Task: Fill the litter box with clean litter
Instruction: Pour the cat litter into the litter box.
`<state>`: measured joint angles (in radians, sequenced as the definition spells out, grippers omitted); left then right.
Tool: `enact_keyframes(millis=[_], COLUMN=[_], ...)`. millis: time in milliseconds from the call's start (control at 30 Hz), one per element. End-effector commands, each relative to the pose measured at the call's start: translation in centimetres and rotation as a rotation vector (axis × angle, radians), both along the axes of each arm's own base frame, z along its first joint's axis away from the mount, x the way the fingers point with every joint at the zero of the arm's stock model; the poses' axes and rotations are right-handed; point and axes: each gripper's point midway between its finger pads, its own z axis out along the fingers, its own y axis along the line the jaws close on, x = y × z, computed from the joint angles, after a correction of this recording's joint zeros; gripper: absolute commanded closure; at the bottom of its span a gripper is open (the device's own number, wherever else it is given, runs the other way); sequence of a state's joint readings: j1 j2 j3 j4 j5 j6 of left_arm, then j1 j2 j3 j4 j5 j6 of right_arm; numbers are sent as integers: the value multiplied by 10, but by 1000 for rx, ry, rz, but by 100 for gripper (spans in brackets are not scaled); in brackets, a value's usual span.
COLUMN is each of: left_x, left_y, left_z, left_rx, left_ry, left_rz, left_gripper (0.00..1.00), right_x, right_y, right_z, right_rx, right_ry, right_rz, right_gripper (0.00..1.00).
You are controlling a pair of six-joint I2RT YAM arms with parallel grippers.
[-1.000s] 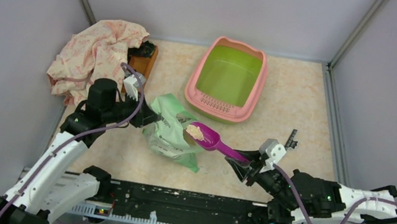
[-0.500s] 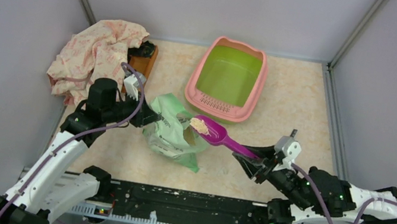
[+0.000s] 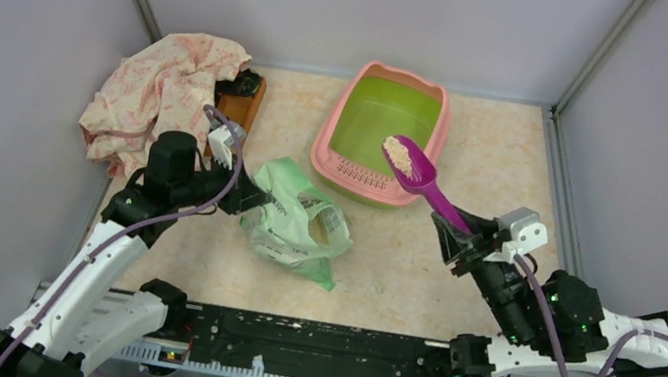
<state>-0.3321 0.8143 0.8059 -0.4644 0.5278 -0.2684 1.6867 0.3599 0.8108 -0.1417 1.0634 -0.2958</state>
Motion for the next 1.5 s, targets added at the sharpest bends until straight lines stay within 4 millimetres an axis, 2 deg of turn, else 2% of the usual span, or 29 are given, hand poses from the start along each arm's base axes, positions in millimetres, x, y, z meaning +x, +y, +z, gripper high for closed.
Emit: enact_keyframes(millis=[0, 100, 367, 500, 600, 767, 1067, 1200, 1233, 1367, 1467], left_x=[4, 1, -4, -7, -9, -10, -12, -13, -13, -15, -16], left_y=[-10, -10, -10, -9, -9, -9, -10, -11, -11, -10, -10], left_z=[49, 51, 60, 62, 63, 67, 70, 70, 71, 73, 74], left_rx=[-82, -88, -102, -102, -103, -107, -112, -119, -119, -119, -119], left_ry=[-173, -179, -192, -195, -197, -204, -210, -208, -208, -212, -216], left_rz=[-55, -62, -65, -66, -70, -75, -86, -91, -92, -94, -95], left_gripper=[100, 100, 100, 100, 100, 100, 100, 100, 100, 100, 100], right_x=[12, 12, 14, 30, 50, 93, 163, 199, 211, 241, 254], right_y=[-24, -17, 20, 35, 46, 64, 57, 52, 53, 52, 47], right_z=[35, 43, 74, 82, 74, 46, -13, -38, -53, -86, -117], right_rx=[39, 27, -30, -17, -34, -56, -65, -80, -108, -203, -308], right_ry=[-7, -19, -88, -87, -61, 39, 230, 366, 429, 592, 713], right_rz=[-127, -141, -147, -149, -148, -134, -165, -156, -159, -182, -226], right_gripper=[100, 100, 100, 100, 100, 100, 100, 100, 100, 100, 100])
